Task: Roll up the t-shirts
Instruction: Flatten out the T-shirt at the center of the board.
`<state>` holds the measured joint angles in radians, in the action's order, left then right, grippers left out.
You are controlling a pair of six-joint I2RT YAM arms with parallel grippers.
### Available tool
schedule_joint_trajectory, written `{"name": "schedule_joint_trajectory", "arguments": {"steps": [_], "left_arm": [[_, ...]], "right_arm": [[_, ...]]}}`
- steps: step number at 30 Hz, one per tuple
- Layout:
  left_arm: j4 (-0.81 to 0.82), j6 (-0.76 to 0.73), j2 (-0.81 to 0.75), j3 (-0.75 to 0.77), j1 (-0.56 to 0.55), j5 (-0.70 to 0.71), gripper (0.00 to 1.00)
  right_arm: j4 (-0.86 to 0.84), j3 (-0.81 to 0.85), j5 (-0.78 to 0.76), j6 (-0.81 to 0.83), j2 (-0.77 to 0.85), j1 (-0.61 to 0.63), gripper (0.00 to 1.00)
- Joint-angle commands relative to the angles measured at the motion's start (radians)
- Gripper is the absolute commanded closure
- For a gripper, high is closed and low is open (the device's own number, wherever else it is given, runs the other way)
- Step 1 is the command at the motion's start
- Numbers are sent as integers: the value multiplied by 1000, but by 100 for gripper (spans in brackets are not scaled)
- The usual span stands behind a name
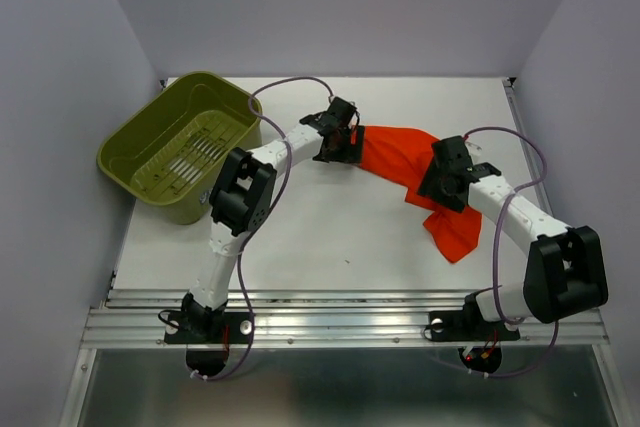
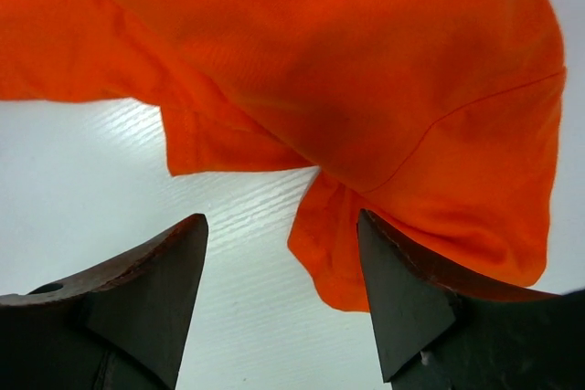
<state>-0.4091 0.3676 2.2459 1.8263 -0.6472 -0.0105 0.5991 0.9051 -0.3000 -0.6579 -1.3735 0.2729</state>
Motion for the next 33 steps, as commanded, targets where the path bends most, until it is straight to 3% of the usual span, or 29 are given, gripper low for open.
{"name": "schedule_joint_trajectory", "arguments": {"steps": [1, 6, 9, 12, 15, 16, 17, 18, 19, 21, 33], "left_arm": [[-25, -4, 58, 155, 37, 49, 6], [-63, -6, 156, 281, 40, 34, 12], [-62, -4, 181, 304, 41, 21, 24], [-57, -2, 190, 306, 46, 15, 43], [-62, -4, 184, 306, 53, 15, 81], [-66, -4, 173, 307, 57, 15, 96], [-76, -4, 166, 309, 64, 15, 100], [-79, -4, 155, 307, 69, 15, 100], [-79, -6, 123, 298, 73, 21, 100], [-76, -7, 57, 289, 87, 50, 100], [-99, -27, -305, 367, 201, 78, 100]], "right_arm": [[-24, -5, -33, 15, -5, -58, 27], [-16, -57, 2, -11, -6, -96, 22], [-21, -100, 25, -40, -4, -97, 25], [-48, -143, 83, -60, -12, -97, 33], [-79, -170, 110, -74, -24, -97, 42], [-85, -173, 116, -75, -25, -97, 51], [-91, -173, 119, -75, -27, -97, 59], [-90, -164, 114, -77, -26, -97, 68], [-85, -157, 101, -75, -9, -97, 83], [-52, -106, 61, -63, 48, -97, 98], [37, 277, -241, 125, 333, -97, 99]]}}
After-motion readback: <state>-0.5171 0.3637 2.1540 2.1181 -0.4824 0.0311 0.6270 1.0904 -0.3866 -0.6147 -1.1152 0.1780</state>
